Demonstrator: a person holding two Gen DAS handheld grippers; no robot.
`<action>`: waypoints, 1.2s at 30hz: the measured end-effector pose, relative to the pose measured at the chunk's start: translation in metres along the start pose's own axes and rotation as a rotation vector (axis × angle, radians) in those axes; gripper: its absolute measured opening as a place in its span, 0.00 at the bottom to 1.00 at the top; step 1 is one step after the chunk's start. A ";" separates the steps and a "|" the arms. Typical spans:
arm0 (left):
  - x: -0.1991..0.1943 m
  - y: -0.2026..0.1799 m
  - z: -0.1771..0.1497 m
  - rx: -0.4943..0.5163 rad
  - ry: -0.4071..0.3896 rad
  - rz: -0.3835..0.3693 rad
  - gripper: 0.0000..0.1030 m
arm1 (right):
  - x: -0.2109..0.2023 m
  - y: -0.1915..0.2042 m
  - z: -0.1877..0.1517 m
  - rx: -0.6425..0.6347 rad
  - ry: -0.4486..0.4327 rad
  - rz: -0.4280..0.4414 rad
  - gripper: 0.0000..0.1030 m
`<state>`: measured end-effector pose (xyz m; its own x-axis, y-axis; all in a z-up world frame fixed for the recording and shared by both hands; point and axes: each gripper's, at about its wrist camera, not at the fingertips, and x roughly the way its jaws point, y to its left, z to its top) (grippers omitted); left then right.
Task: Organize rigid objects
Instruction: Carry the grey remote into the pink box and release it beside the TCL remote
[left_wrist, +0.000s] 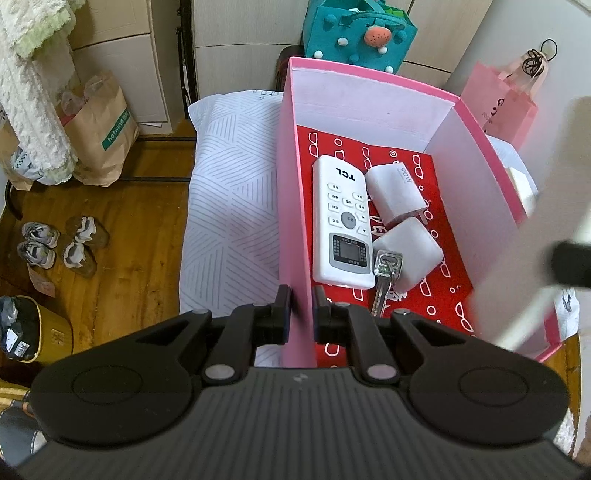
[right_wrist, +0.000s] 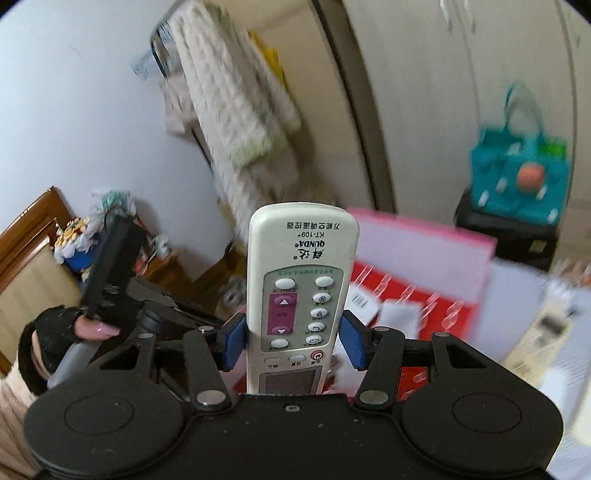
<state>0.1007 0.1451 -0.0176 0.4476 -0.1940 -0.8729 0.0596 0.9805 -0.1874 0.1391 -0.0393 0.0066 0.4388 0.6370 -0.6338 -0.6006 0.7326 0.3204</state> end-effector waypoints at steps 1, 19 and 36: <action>0.000 0.000 0.000 -0.001 -0.001 -0.002 0.10 | 0.010 -0.002 0.001 0.030 0.036 0.009 0.57; 0.001 0.008 0.002 -0.021 0.012 -0.038 0.12 | 0.114 -0.055 0.008 0.516 0.211 -0.130 0.58; -0.003 0.008 0.002 -0.018 0.014 -0.038 0.12 | -0.027 -0.023 -0.005 0.129 -0.013 -0.217 0.60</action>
<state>0.1017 0.1535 -0.0158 0.4323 -0.2320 -0.8713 0.0605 0.9716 -0.2287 0.1378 -0.0748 0.0128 0.5577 0.4637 -0.6885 -0.4014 0.8767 0.2653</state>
